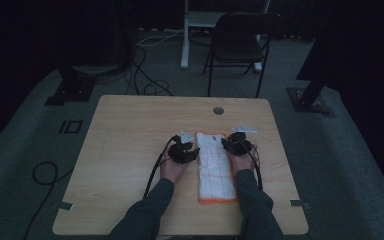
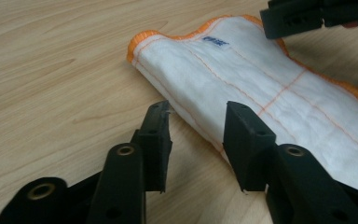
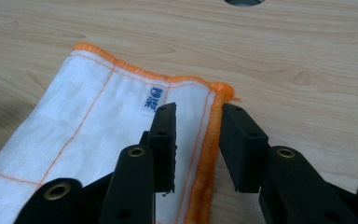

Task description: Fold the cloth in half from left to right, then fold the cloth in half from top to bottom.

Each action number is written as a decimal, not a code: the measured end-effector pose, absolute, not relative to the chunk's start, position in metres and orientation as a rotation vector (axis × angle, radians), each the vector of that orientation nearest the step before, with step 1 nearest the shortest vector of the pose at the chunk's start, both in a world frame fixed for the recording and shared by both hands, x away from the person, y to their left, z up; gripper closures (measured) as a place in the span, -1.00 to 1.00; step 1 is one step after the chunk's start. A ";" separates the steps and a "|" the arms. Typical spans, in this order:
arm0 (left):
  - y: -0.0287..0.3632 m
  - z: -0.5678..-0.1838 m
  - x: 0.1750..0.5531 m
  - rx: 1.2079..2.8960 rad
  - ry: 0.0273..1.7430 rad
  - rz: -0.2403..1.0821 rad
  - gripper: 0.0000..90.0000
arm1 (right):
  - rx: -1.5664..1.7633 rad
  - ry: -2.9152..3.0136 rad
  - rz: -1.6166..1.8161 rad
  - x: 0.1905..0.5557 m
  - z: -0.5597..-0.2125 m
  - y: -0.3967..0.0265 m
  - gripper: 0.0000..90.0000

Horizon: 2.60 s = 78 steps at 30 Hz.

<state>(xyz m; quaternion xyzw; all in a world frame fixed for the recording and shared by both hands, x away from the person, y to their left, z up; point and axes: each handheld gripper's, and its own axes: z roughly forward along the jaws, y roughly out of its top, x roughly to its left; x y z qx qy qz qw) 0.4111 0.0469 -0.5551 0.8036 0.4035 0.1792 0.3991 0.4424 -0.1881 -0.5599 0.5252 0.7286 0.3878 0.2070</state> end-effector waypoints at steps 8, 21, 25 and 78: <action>0.041 -0.556 0.420 2.039 1.049 0.444 0.26 | 1.483 2.026 1.072 0.442 -0.564 -0.186 0.41; 0.038 -0.561 0.425 2.034 1.090 0.437 0.23 | 1.491 2.021 1.058 0.441 -0.566 -0.192 0.40; 0.039 -0.562 0.426 2.033 1.099 0.431 0.22 | 1.496 2.024 1.057 0.441 -0.568 -0.192 0.40; 0.023 -0.546 0.432 2.040 1.090 0.394 0.92 | 1.432 2.061 1.091 0.443 -0.555 -0.194 0.88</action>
